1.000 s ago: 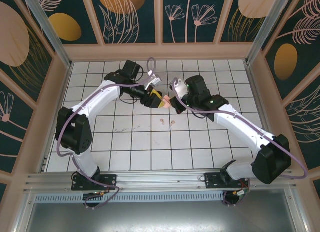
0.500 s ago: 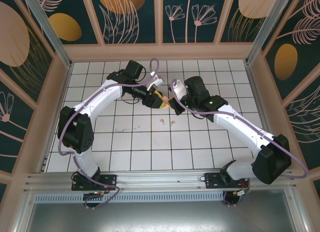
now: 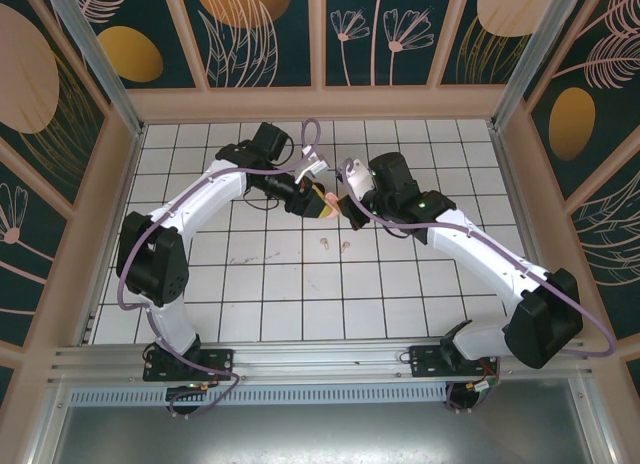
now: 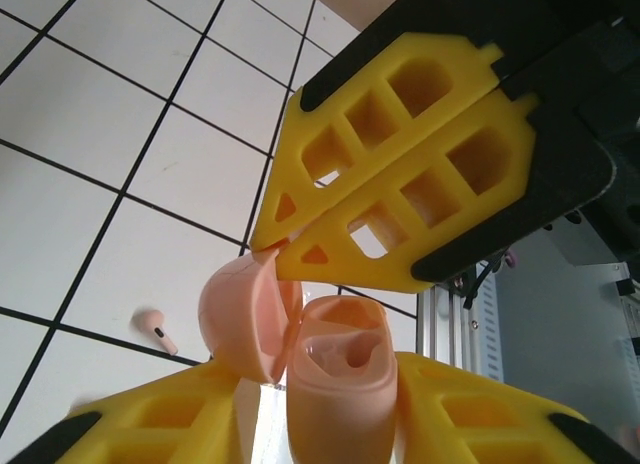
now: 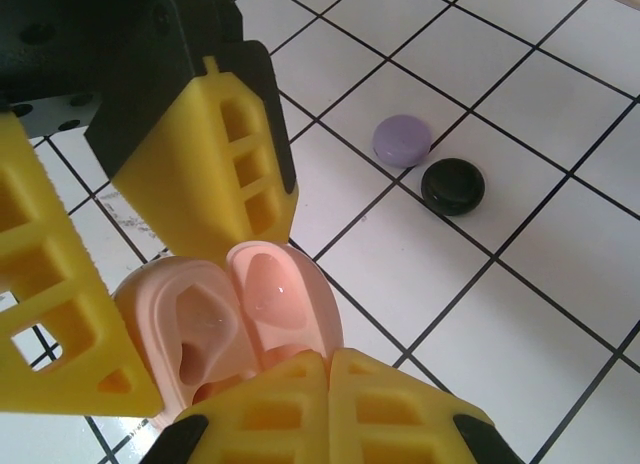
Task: Insert the wireless bluetooth earbuds into the charging case
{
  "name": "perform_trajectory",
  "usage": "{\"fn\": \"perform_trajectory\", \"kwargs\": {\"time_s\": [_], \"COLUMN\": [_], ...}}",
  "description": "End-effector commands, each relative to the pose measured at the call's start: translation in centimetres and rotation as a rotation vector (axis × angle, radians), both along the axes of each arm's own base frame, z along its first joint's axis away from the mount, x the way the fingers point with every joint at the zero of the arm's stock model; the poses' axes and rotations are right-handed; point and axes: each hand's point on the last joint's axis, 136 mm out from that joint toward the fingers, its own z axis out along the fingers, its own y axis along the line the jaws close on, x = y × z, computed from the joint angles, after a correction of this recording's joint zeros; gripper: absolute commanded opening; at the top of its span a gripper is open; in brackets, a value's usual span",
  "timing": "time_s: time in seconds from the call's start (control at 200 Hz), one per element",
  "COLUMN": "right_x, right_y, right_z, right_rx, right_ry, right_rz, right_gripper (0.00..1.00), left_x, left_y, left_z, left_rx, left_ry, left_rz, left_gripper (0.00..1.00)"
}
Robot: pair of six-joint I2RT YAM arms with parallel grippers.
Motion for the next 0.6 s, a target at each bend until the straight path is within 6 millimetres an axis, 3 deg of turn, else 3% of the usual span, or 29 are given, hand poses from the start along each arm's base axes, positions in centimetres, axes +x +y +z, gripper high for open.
{"fn": "perform_trajectory", "kwargs": {"time_s": [0.0,0.29,0.37,0.435,0.591], "right_x": [0.5,1.0,1.3,1.7,1.7], "right_y": [1.0,1.1,0.9,0.5,-1.4], "right_z": [1.7,2.8,3.3,3.7,5.1], "right_rx": [0.044,0.063,0.067,0.065,0.072], "right_ry": [-0.034,-0.058,-0.072,-0.082,-0.086], "right_rz": [0.017,-0.011,-0.035,-0.065,-0.124], "right_gripper": [0.0,0.0,0.18,0.34,0.51], "left_x": [-0.8,-1.1,-1.0,-0.7,0.5], "left_y": [-0.5,-0.6,-0.7,-0.8,-0.8], "left_z": [0.3,0.4,0.5,0.7,1.6], "left_rx": [-0.036,-0.061,-0.073,-0.086,-0.147], "left_ry": [0.005,0.005,-0.004,-0.02,-0.092], "left_rz": [-0.047,-0.052,-0.044,-0.029,0.061], "left_gripper": [0.33,0.07,0.0,0.0,0.0]}}
